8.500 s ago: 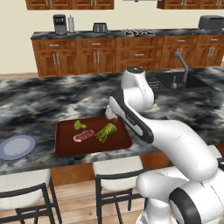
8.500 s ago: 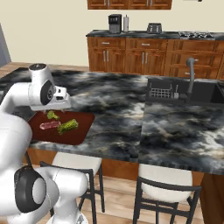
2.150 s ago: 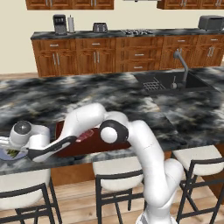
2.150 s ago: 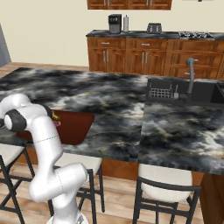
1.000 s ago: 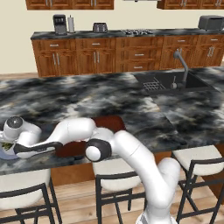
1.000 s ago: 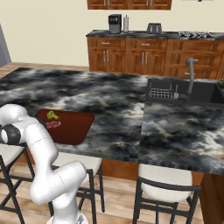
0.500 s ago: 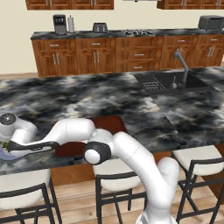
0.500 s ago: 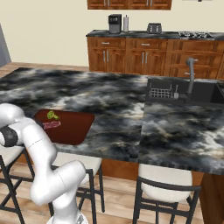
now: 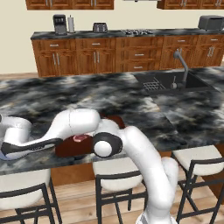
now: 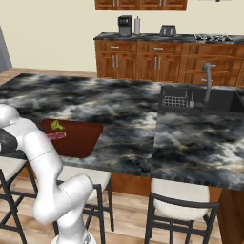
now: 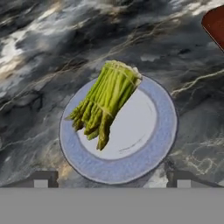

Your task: Create a steak meal by picking up the steak and asparagus from the tray and placing them on the plate. Leave the broccoli on the tray.

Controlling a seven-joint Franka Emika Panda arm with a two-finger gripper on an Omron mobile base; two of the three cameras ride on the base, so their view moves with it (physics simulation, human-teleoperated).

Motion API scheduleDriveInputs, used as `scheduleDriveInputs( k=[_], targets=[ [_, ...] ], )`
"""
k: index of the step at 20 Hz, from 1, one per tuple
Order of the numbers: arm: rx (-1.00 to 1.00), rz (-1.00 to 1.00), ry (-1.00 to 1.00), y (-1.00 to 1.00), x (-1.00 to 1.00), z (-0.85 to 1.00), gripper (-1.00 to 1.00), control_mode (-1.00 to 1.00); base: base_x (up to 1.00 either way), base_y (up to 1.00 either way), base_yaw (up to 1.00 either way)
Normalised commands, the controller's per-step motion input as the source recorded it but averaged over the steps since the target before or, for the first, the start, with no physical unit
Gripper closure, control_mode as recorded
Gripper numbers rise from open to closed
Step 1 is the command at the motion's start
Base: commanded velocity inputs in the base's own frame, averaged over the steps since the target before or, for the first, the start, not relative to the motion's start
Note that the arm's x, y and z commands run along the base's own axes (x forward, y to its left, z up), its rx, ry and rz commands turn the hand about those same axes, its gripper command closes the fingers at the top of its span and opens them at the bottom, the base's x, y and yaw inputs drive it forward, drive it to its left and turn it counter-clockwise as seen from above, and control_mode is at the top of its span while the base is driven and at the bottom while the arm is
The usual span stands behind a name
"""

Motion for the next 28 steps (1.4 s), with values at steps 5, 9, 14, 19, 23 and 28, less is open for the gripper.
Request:
scheduleDriveInputs(
  k=[5, 9, 14, 19, 23, 28],
  targets=[
    [0.06, -0.09, -0.05, -0.96, -0.49, 0.56, -1.00, -1.00, 0.00, 0.00, 0.00],
    [0.07, -0.09, 0.00, -1.00, -0.27, 0.76, -1.00, -1.00, 0.00, 0.00, 0.00],
    [0.01, -0.06, 0.05, -1.00, -0.35, 0.55, -1.00, -1.00, 0.00, 0.00, 0.00],
    [0.00, -0.08, 0.08, -1.00, -0.18, 0.26, -1.00, -1.00, 0.00, 0.00, 0.00],
    [0.00, -0.10, 0.12, -1.00, -0.05, 0.01, -1.00, -1.00, 0.00, 0.00, 0.00],
    [0.00, -0.03, 0.21, -0.97, 0.00, 0.00, -1.00, -1.00, 0.00, 0.00, 0.00]
  ],
)
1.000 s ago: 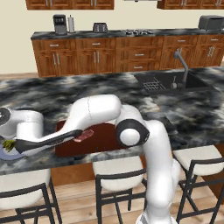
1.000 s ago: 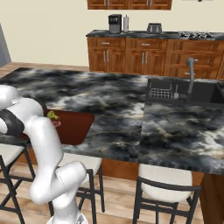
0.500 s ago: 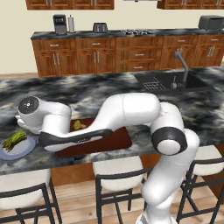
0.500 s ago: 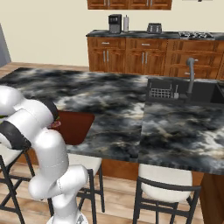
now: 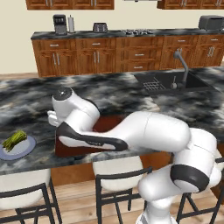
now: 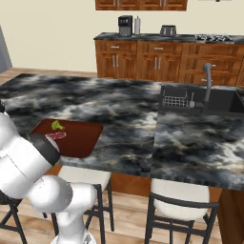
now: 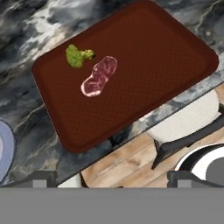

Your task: Create a steak meal by picking up the steak and asparagus from the tray and placing them on the plate. Leave the broccoli on the tray.

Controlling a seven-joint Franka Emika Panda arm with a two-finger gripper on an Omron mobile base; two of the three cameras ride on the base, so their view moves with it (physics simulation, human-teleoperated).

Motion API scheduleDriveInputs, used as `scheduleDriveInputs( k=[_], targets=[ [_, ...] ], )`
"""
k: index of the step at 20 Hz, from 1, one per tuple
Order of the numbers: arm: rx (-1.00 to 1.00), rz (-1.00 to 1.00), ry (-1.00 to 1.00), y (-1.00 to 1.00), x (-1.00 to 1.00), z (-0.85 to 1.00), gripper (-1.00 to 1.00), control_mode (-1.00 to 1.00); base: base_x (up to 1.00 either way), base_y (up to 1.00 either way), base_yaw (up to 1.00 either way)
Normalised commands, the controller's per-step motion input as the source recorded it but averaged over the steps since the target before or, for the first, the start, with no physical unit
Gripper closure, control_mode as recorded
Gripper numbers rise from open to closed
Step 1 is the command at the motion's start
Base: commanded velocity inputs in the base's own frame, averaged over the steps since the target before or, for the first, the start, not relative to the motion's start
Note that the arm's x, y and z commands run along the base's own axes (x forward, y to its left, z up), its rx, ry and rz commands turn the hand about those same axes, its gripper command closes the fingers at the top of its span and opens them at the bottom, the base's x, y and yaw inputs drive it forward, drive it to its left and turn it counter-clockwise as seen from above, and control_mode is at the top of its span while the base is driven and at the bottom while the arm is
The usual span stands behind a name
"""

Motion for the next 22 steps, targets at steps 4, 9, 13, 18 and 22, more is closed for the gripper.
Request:
scheduleDriveInputs(
  k=[4, 9, 13, 18, 22],
  targets=[
    [0.00, 0.00, 0.26, -0.82, 0.07, 0.00, -1.00, -1.00, 0.00, 0.00, 0.00],
    [0.00, 0.00, 0.15, -0.48, 0.16, -0.21, -1.00, -1.00, 0.00, 0.00, 0.00],
    [0.00, 0.00, 0.15, -0.08, 0.34, -0.39, -1.00, -1.00, 0.00, 0.00, 0.00],
    [0.00, -0.06, 0.10, 0.00, 0.41, -0.38, -1.00, -1.00, 0.00, 0.00, 0.00],
    [0.00, -0.09, 0.04, 0.00, 0.44, -0.24, -1.00, -1.00, 0.00, 0.00, 0.00]
  ],
)
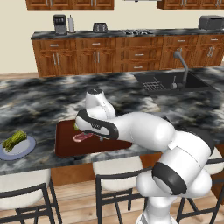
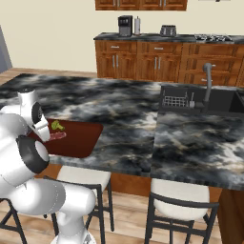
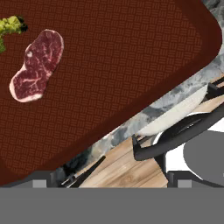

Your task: Create a steak meal by picking up the steak and asparagus from the tray and placing them on the plate. Leave the broccoli on the tray.

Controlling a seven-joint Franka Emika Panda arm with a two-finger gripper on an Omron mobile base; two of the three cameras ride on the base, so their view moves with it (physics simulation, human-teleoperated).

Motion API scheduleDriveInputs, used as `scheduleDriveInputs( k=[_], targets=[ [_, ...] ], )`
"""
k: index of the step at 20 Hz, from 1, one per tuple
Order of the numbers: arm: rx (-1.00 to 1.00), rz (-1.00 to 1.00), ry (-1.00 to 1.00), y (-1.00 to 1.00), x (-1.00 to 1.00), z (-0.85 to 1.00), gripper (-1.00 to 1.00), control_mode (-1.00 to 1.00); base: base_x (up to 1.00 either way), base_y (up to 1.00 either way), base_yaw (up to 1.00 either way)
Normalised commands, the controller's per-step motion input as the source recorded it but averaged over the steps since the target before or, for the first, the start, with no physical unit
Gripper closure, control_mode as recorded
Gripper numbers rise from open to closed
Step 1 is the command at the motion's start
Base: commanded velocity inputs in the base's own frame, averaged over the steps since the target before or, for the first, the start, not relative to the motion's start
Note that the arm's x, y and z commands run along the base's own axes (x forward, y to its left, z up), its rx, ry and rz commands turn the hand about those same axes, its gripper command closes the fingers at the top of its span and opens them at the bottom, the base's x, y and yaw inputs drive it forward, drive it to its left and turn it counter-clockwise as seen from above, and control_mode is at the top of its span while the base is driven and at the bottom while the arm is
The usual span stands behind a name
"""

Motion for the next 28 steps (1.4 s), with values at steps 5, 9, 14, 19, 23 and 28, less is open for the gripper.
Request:
scheduleDriveInputs(
  k=[5, 9, 14, 19, 23, 28],
  targets=[
    [0.00, -0.08, 0.01, 0.03, 0.43, -0.19, -1.00, -1.00, 0.00, 0.00, 0.00],
    [0.00, -0.05, 0.00, 0.14, 0.30, -0.20, -1.00, -1.00, 0.00, 0.00, 0.00],
    [0.00, -0.04, 0.00, 0.17, 0.23, -0.25, -1.00, -1.00, 0.00, 0.00, 0.00],
    [0.00, -0.04, 0.00, 0.15, 0.22, -0.27, -1.00, -1.00, 0.00, 0.00, 0.00],
    [0.00, -0.04, 0.00, 0.16, 0.23, -0.26, -1.00, -1.00, 0.00, 0.00, 0.00],
    [0.00, -0.04, 0.00, 0.16, 0.25, -0.22, -1.00, -1.00, 0.00, 0.00, 0.00]
  ],
)
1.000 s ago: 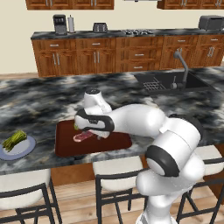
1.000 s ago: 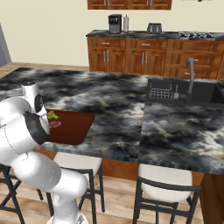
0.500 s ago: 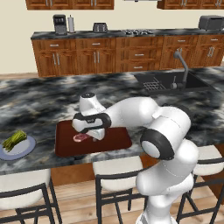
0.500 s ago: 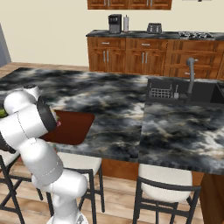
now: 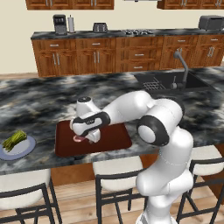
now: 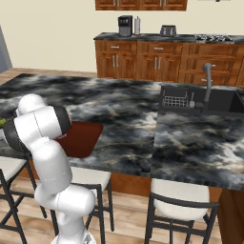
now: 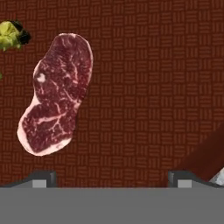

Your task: Create a steak meal by picking up the steak and asparagus from the tray and placing them on the plate. Leave the broccoli on the tray.

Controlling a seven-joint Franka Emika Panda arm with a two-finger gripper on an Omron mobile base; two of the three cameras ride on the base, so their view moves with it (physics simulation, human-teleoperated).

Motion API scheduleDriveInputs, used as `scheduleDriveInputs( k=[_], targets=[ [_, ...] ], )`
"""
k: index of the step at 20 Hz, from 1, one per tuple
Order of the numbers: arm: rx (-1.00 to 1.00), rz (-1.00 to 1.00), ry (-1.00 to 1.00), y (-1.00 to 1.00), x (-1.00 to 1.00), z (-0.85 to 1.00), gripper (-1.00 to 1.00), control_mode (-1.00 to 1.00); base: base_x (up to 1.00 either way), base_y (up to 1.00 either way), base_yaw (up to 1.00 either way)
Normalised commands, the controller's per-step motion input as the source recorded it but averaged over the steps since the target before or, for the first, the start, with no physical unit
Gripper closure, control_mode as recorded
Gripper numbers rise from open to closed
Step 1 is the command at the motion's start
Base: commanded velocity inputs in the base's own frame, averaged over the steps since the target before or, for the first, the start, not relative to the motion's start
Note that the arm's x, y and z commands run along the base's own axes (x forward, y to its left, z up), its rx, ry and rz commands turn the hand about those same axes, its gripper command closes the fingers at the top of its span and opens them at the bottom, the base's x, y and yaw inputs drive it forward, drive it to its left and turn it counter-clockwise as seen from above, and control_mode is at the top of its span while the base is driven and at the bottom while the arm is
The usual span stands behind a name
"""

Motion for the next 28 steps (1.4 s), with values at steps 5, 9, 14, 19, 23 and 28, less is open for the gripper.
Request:
scheduleDriveInputs(
  k=[5, 9, 14, 19, 23, 28],
  targets=[
    [0.00, -0.05, 0.00, 0.11, 0.24, -0.16, -1.00, -1.00, 0.00, 0.00, 0.00],
    [0.00, -0.04, 0.00, 0.08, 0.23, -0.17, -1.00, -1.00, 0.00, 0.00, 0.00],
    [0.00, -0.04, 0.00, 0.05, 0.24, -0.20, -1.00, -1.00, 0.00, 0.00, 0.00],
    [0.00, -0.02, 0.00, 0.01, 0.23, -0.24, -1.00, -1.00, 0.00, 0.00, 0.00],
    [0.00, -0.01, 0.00, 0.00, 0.22, -0.21, -1.00, -1.00, 0.00, 0.00, 0.00],
    [0.00, 0.00, -0.01, 0.01, 0.04, 0.00, -1.00, -1.00, 0.00, 0.00, 0.00]
  ],
)
